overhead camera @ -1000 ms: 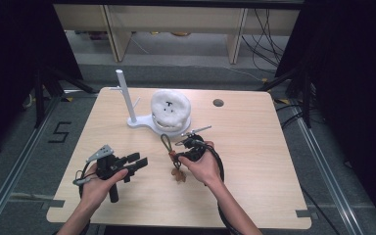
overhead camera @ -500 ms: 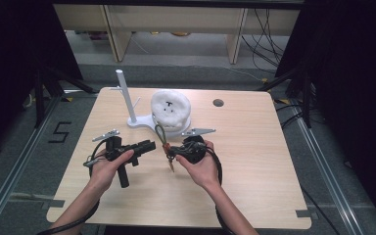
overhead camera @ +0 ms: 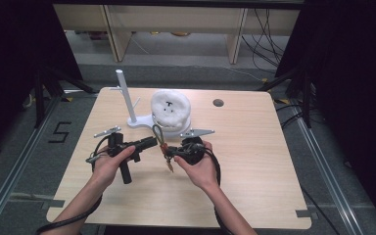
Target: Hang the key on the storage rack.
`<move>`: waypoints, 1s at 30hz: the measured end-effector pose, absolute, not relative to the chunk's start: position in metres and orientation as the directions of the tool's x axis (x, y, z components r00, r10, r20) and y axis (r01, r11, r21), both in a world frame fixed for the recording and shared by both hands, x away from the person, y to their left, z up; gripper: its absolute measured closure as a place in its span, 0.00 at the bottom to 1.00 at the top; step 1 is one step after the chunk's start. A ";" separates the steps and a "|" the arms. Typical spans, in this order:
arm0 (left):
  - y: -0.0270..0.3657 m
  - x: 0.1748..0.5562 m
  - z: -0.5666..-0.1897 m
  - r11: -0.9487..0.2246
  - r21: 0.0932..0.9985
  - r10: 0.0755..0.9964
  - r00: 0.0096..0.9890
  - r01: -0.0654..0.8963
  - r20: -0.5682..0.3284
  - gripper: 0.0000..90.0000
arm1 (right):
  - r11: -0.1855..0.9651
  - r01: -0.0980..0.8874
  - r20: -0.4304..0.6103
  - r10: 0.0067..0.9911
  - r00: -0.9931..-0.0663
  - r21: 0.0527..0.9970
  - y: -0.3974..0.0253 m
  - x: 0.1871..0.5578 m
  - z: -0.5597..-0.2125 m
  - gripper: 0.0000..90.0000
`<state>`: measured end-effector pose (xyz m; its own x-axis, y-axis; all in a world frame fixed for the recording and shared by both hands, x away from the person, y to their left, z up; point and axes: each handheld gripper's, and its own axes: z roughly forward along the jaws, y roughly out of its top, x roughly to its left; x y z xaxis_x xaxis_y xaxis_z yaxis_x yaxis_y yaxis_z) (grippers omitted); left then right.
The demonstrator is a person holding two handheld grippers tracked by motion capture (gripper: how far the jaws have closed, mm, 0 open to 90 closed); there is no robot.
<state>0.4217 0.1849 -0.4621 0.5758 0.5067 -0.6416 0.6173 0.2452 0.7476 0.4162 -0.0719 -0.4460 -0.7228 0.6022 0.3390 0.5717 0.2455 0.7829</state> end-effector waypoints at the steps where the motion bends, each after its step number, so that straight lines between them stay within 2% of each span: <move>1: 0.185 0.422 -0.462 0.245 0.748 0.505 0.577 0.617 -0.642 0.74 | 0.244 0.571 0.341 0.600 -0.724 0.784 -0.072 0.416 -0.446 0.90; 7: 0.182 0.424 -0.463 0.249 0.739 0.483 0.581 0.626 -0.655 0.80 | 0.248 0.551 0.325 0.592 -0.737 0.797 -0.071 0.415 -0.444 0.90; 13: 0.183 0.424 -0.461 0.267 0.735 0.474 0.579 0.624 -0.664 0.91 | 0.239 0.540 0.322 0.588 -0.742 0.807 -0.072 0.415 -0.441 0.90; 20: 0.184 0.423 -0.459 0.278 0.727 0.452 0.583 0.628 -0.675 0.99 | 0.232 0.540 0.332 0.578 -0.746 0.809 -0.071 0.415 -0.440 0.90; 26: 0.184 0.423 -0.456 0.282 0.733 0.439 0.596 0.619 -0.672 0.97 | 0.238 0.527 0.315 0.581 -0.750 0.816 -0.069 0.413 -0.441 0.90; 29: 0.186 0.425 -0.457 0.304 0.722 0.446 0.577 0.622 -0.684 0.82 | 0.227 0.527 0.321 0.581 -0.748 0.819 -0.070 0.414 -0.440 0.90; 30: 0.187 0.425 -0.457 0.307 0.722 0.452 0.572 0.621 -0.684 0.82 | 0.227 0.527 0.321 0.581 -0.748 0.819 -0.070 0.414 -0.440 0.90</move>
<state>0.4251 0.1871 -0.4568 0.5722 0.4522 -0.6842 0.6206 0.3065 0.7217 0.4140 -0.0695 -0.4397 -0.7482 0.5809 0.3206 0.5273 0.2275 0.8186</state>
